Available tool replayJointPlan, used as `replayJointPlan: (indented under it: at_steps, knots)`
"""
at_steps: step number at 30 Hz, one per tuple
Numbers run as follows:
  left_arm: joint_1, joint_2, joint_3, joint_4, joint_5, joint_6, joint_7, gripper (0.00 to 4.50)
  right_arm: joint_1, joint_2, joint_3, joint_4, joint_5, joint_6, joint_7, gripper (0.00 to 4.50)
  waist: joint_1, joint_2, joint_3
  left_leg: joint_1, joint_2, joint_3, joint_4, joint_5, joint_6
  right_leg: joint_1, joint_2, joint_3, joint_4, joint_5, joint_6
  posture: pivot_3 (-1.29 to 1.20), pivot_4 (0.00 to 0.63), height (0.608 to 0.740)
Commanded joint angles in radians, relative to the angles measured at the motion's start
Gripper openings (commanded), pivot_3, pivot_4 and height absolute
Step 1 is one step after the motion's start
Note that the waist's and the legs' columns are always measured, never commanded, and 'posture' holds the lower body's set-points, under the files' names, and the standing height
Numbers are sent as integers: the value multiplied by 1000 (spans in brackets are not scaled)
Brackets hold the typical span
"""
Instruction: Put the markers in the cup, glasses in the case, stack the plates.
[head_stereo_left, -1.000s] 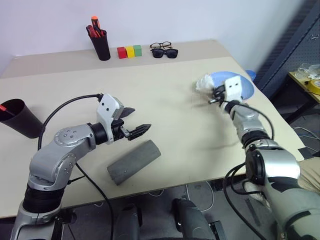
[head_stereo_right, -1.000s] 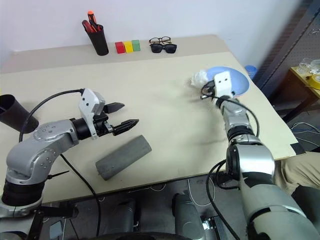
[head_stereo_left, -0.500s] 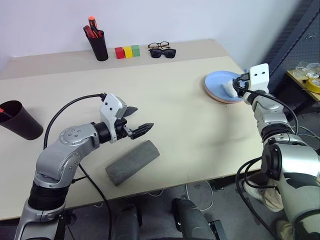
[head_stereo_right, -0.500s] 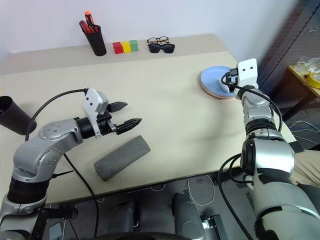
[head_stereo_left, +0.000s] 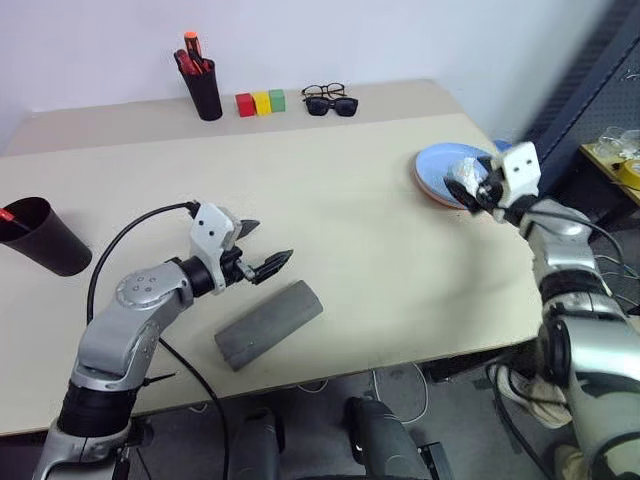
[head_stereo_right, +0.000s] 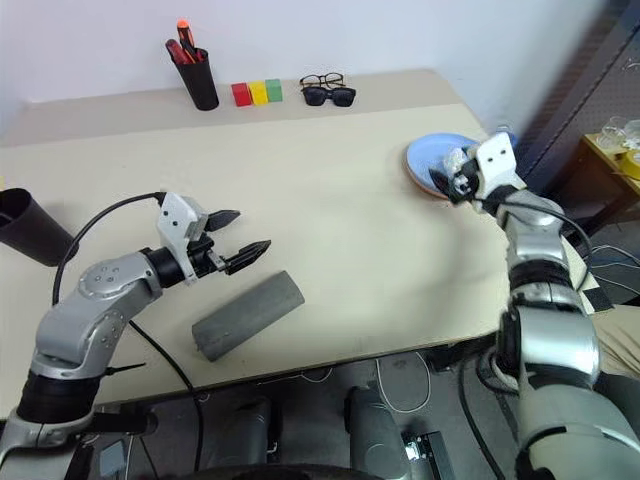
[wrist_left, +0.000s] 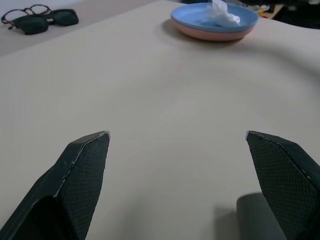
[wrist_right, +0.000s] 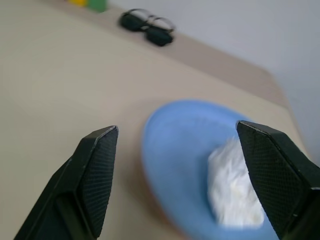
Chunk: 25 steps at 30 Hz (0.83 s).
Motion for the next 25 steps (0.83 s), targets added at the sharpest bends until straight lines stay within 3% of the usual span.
replayJointPlan:
  at_steps: [1,6,11,16,25]
  knots:
    - [75,11,97,-19,6,-103,-20,4500,240,-91,-80,-448,158,199,101,3839,12,1,0,2,0,1,-1,0,0,0,0,0,1,0,1,0,150,740]
    - [233,13,214,-34,11,-233,-44,4500,598,-146,-271,-827,320,371,119,3839,10,1,0,10,0,2,-5,0,0,3,0,1,1,-2,-2,0,150,740]
    - [349,19,275,-79,-35,-241,-73,4500,766,-156,-363,-970,399,468,128,3839,9,0,0,13,0,3,-4,-1,-1,4,0,2,-2,-2,-1,0,150,740]
    - [437,-1,302,-117,-69,-241,-81,4500,827,-145,-397,-1026,424,508,108,3839,9,1,-1,11,1,3,-8,-2,-4,6,-1,1,-17,-1,-3,0,150,740]
    - [489,-5,303,-135,-96,-223,-73,4500,800,-126,-364,-1051,460,546,79,3839,12,0,-1,9,1,5,-10,-3,-3,4,-1,2,-17,-1,-3,0,150,740]
